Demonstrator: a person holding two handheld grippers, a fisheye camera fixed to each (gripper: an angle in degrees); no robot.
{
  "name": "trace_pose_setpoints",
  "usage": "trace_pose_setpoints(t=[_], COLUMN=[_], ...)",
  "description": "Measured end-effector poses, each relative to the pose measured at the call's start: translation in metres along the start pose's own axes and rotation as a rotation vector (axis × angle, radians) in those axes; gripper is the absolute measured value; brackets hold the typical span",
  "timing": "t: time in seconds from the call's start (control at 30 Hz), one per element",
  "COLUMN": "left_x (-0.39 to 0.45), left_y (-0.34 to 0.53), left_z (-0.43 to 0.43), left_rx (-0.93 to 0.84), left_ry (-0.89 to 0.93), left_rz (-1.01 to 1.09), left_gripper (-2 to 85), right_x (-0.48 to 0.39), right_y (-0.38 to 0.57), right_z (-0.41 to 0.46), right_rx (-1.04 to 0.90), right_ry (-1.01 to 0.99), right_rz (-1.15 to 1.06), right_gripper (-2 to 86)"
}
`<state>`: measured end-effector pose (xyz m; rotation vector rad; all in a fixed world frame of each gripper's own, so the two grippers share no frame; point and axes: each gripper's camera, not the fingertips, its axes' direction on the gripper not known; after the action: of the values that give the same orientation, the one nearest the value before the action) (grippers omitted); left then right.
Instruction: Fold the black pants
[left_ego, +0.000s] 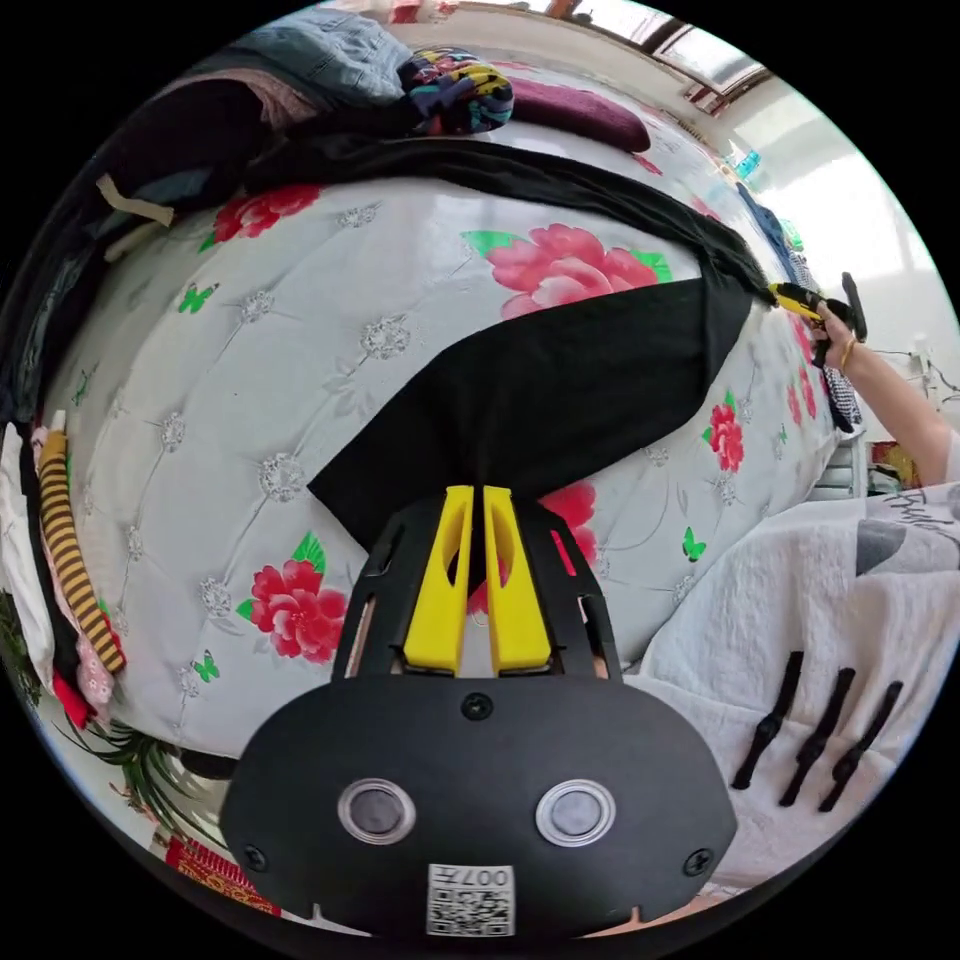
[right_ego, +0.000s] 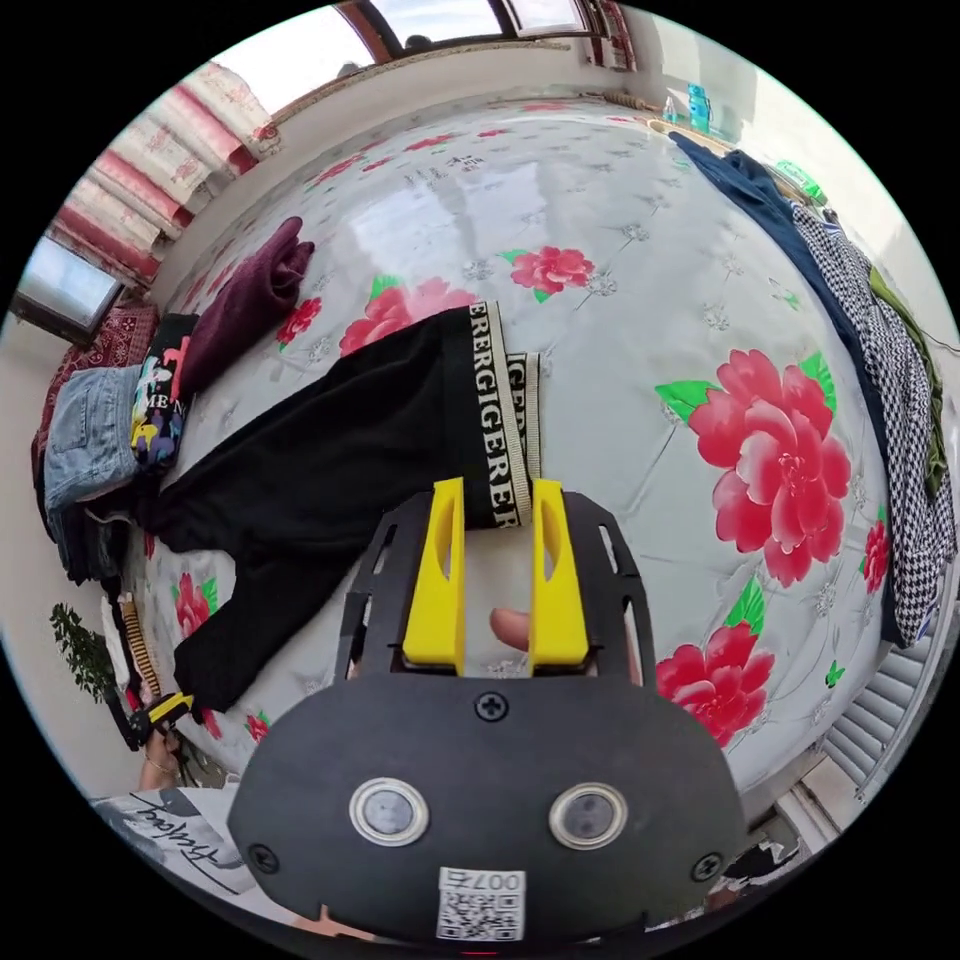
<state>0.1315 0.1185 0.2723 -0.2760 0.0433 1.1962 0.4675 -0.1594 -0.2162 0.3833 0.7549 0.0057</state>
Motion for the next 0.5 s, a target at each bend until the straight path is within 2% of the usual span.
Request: trace_pose_setpoints(t=[0.1,0.2,0.27,0.33,0.4,0.47,0.5], left_x=[-0.012,-0.031,-0.049,-0.07,-0.103,-0.165,-0.18], left_y=[0.009,0.035,0.062,0.075,0.072,0.049,0.046], left_z=[-0.034,-0.091,-0.151,-0.188,-0.203,-0.182,-0.172], left_rx=[0.063,0.186,0.336,0.428,0.472,0.441,0.445], left_ry=[0.18,0.452,0.654,0.683,0.628,0.543,0.53], left_rz=[0.009,0.049,0.139,0.149,0.04,-0.354,-0.482], left_gripper=[-0.5,-0.7,-0.6,-0.5,0.0,1.6,2.4], right_x=[-0.005,-0.01,-0.015,-0.014,-0.008,0.007,0.012], right_y=[0.009,0.042,0.083,0.104,0.108,0.099,0.096], right_z=[-0.008,-0.049,-0.098,-0.122,-0.131,-0.123,-0.121], right_rx=[0.022,0.088,0.183,0.194,0.17,0.131,0.13], right_ry=[0.005,-0.009,0.003,0.008,0.015,0.031,0.047], right_rz=[-0.05,-0.107,-0.171,-0.21,-0.196,-0.088,-0.035], right_gripper=[2.8,1.0,0.5,0.4,0.4,0.6,0.8])
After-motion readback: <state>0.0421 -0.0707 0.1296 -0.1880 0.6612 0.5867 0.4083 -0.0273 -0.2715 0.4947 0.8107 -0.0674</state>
